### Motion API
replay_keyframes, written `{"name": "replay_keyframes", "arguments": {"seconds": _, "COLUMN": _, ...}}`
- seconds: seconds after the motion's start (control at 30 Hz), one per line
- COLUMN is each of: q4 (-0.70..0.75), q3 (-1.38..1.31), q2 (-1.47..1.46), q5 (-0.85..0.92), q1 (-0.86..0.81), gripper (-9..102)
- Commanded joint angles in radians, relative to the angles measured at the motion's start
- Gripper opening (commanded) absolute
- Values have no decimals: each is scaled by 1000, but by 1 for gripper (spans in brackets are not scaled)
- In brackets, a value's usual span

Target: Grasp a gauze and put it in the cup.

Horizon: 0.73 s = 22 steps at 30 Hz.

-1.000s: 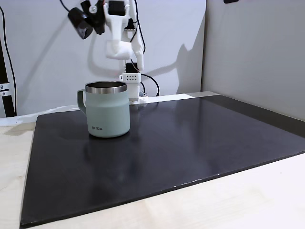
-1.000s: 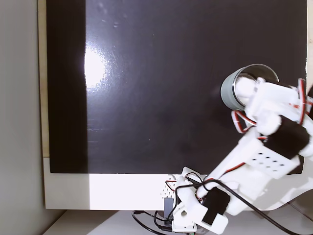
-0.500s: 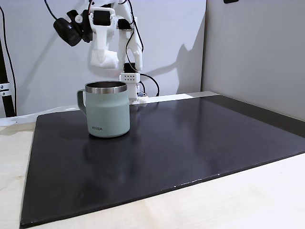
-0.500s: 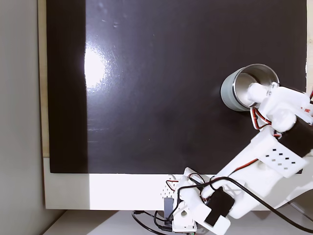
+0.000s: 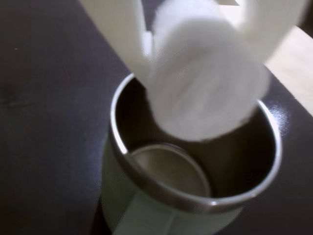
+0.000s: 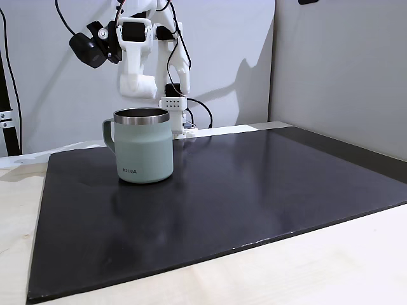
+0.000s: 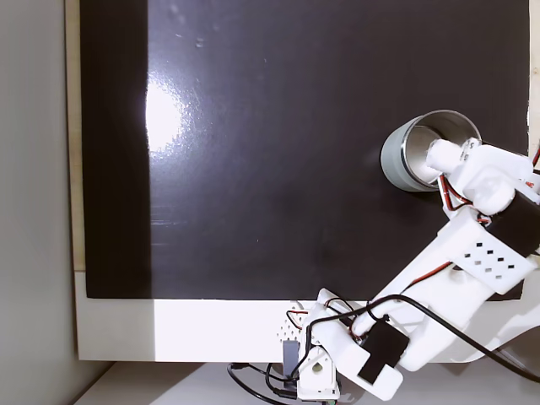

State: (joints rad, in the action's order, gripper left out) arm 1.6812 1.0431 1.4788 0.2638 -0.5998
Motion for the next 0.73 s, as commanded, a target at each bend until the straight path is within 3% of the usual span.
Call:
{"name": "replay_keyframes", "arguments": {"seconds": 0.0, "q4": -18, "q3": -3, "q2": 11, "q5": 11, "q1": 3, "gripper": 25}}
{"name": "replay_keyframes", "arguments": {"seconds": 0.13, "q4": -20, "q3": 2, "q2": 11, "q5": 14, "q1": 0, "gripper": 31}}
{"name": "replay_keyframes", "arguments": {"seconds": 0.7, "q4": -14, "q3": 2, "q2": 21, "q5": 14, "q1": 6, "gripper": 30}}
